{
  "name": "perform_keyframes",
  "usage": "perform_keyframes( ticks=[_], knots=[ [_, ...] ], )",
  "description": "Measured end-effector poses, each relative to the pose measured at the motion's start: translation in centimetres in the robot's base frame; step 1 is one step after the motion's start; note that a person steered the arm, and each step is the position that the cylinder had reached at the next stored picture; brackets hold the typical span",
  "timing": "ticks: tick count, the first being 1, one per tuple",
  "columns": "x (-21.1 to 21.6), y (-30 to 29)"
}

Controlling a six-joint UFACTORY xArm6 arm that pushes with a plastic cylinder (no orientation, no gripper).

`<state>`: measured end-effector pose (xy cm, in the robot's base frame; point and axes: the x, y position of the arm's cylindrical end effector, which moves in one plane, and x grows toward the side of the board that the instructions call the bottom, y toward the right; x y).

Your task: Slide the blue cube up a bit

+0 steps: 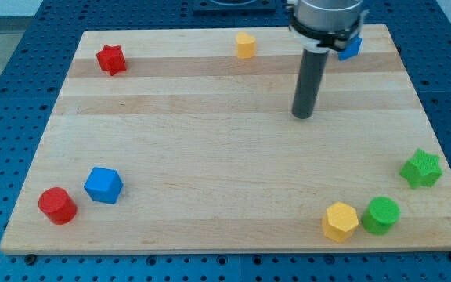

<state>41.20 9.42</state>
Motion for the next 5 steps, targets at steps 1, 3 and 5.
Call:
perform_keyframes(
  ticks=[1,3,5],
  knots=[
    [0.0,-2.6],
    [0.9,-7.1],
    [9.8,-11.7]
  ],
)
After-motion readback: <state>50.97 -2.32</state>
